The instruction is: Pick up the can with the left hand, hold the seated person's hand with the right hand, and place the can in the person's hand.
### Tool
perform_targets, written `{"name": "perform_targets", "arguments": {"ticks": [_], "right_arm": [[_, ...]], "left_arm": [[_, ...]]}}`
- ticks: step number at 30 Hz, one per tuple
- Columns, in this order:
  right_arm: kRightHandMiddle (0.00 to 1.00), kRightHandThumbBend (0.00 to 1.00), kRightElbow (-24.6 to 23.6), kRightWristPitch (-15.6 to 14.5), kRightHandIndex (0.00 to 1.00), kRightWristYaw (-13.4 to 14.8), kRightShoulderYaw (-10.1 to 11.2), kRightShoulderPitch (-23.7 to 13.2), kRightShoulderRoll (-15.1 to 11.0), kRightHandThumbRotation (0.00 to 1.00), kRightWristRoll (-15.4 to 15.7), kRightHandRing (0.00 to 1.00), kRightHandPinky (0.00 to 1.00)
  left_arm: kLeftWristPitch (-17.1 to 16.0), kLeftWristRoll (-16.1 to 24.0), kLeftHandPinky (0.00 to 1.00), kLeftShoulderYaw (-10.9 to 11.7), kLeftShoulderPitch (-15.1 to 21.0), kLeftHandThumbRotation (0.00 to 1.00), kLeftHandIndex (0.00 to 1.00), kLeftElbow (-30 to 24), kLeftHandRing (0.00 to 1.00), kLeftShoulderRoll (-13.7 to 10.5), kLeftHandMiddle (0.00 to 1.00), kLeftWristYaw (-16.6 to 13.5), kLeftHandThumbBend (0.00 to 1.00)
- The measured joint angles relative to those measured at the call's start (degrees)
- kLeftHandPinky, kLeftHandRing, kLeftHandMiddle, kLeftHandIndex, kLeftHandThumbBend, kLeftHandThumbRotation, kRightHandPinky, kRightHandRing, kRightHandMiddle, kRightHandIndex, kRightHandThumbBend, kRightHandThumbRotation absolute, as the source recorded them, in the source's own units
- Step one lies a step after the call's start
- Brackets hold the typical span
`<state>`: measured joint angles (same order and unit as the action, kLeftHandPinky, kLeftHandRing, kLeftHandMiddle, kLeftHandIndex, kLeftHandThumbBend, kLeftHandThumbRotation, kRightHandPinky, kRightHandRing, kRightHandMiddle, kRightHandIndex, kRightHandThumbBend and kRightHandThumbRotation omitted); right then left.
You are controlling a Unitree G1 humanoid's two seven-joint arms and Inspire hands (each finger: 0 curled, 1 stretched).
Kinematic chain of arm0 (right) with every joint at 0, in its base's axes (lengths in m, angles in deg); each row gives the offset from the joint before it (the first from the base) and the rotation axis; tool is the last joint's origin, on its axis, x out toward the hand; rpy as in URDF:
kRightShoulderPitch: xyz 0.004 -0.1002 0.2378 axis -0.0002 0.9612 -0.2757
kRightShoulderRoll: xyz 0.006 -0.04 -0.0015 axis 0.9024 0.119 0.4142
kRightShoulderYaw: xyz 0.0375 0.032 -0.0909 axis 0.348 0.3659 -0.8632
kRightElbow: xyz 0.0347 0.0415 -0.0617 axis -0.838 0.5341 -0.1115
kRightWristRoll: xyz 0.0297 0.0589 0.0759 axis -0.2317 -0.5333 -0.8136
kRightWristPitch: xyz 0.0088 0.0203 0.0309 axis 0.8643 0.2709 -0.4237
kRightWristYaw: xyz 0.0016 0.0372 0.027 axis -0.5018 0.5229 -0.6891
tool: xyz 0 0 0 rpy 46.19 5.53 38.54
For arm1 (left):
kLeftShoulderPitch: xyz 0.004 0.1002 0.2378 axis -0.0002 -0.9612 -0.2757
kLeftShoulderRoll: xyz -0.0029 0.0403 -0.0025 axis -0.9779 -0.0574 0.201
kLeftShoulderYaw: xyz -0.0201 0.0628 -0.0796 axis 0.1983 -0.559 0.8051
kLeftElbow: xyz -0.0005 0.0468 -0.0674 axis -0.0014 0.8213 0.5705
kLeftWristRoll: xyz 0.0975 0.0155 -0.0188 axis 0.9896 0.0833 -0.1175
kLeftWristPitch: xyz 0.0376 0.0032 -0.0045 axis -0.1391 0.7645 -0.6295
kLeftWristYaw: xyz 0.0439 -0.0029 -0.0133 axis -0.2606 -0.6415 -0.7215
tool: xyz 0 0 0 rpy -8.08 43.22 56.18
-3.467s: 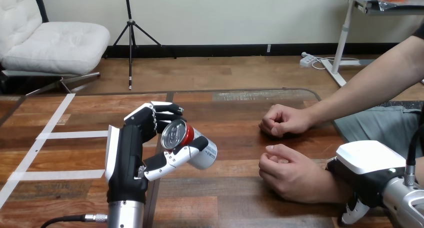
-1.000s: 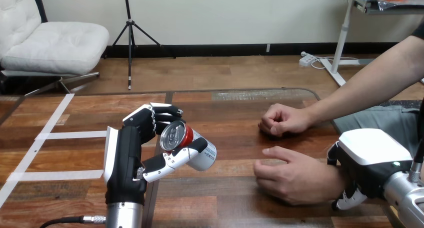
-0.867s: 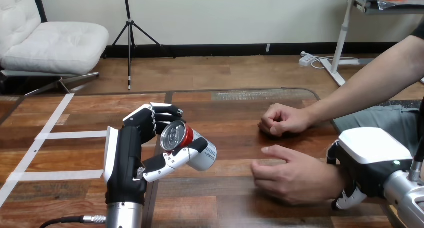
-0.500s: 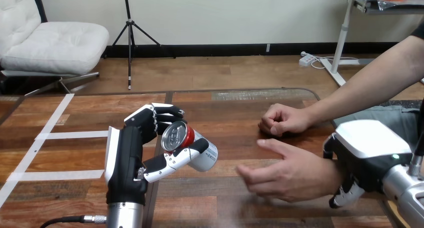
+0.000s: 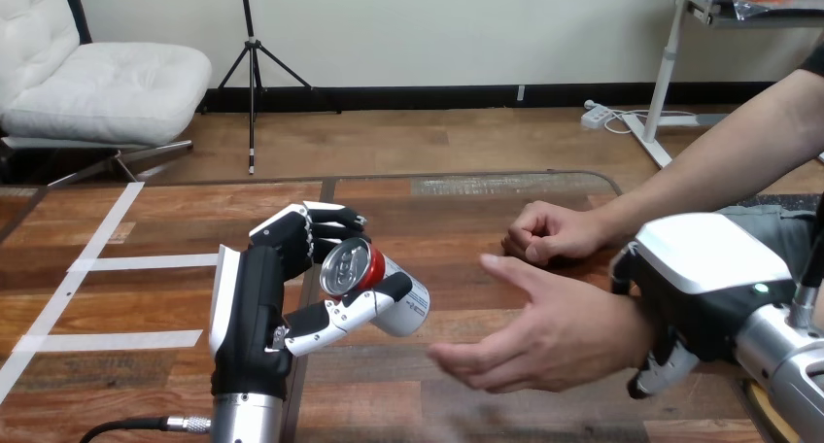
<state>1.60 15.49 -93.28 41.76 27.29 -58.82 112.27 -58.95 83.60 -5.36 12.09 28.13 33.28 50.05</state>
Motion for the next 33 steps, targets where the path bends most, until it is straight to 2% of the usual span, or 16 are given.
{"name": "perform_targets", "arguments": {"ticks": [10, 20, 33], "right_arm": [[0.38, 0.91, -4.5, 0.4, 0.5, -1.5, -0.3, -1.0, 0.2, 0.0, 1.1, 0.27, 0.21], [0.38, 0.95, -7.7, 2.5, 0.5, -1.9, -0.9, -3.6, 0.6, 0.0, 1.7, 0.29, 0.25], [0.41, 0.96, -10.2, 5.3, 0.49, -3.0, -1.4, -6.5, 1.4, 0.0, 1.8, 0.35, 0.3]], "left_arm": [[0.0, 0.0, 0.41, 0.0, 0.1, 0.0, 0.52, 0.0, 0.43, 0.3, 0.48, 0.2, 0.72], [0.0, 0.1, 0.41, 0.0, 0.1, 0.0, 0.52, 0.0, 0.43, 0.9, 0.48, 0.2, 0.72], [0.0, 0.1, 0.41, 0.0, 0.2, 0.0, 0.52, 0.0, 0.43, 1.1, 0.47, 0.4, 0.72]]}}
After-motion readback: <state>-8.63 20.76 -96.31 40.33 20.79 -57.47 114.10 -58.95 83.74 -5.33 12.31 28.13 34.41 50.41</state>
